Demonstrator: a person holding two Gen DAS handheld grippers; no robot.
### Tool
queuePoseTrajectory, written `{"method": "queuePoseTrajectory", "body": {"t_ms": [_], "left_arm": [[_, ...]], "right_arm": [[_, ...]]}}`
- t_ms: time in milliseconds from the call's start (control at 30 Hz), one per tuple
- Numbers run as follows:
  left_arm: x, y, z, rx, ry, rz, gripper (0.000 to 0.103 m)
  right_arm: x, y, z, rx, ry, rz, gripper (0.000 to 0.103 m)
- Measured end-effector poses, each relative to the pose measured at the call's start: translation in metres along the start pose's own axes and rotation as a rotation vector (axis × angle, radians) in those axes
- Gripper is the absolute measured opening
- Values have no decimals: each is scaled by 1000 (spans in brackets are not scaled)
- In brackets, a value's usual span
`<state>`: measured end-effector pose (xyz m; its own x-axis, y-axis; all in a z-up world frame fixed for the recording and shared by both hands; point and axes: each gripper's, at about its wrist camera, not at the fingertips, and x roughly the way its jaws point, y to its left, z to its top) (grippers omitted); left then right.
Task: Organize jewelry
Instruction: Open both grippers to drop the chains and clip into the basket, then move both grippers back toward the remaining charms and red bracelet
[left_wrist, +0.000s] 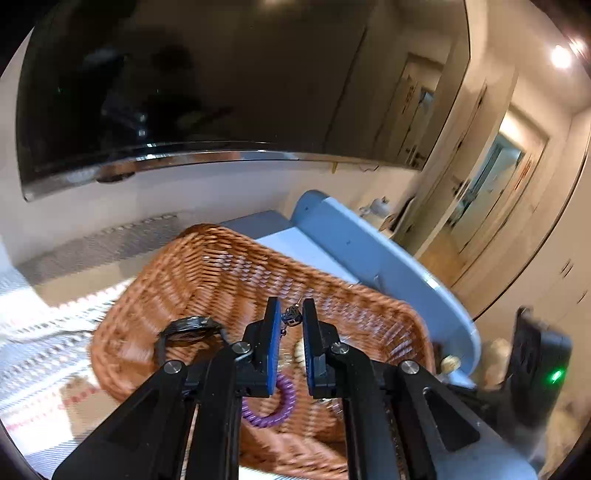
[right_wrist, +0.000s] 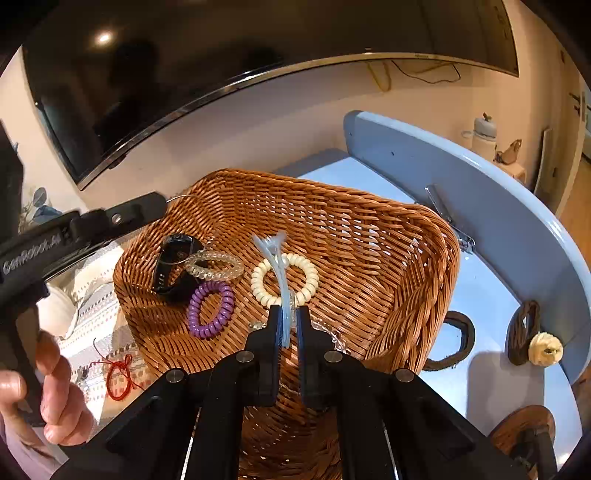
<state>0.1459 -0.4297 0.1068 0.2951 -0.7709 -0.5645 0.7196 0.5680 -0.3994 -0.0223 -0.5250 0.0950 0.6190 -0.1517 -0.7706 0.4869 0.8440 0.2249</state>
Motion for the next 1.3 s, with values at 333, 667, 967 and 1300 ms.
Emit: {"method": "queuePoseTrajectory", "body": {"t_ms": [333, 667, 967, 1300], "left_arm": [[-9, 4, -1, -31, -25, -17, 71], [-99, 17, -21, -15, -77, 8, 72], [-220, 71, -103, -93, -142, 203, 72], [-253, 166, -233, -360, -42, 407, 70]], "right_arm": [[-1, 4, 1, -9, -10, -2, 22], [-34, 38, -10, -94, -52, 9, 26], [-45, 102, -65, -238, -4, 119, 34], [-13, 143, -120, -359, 96, 156, 38]]}}
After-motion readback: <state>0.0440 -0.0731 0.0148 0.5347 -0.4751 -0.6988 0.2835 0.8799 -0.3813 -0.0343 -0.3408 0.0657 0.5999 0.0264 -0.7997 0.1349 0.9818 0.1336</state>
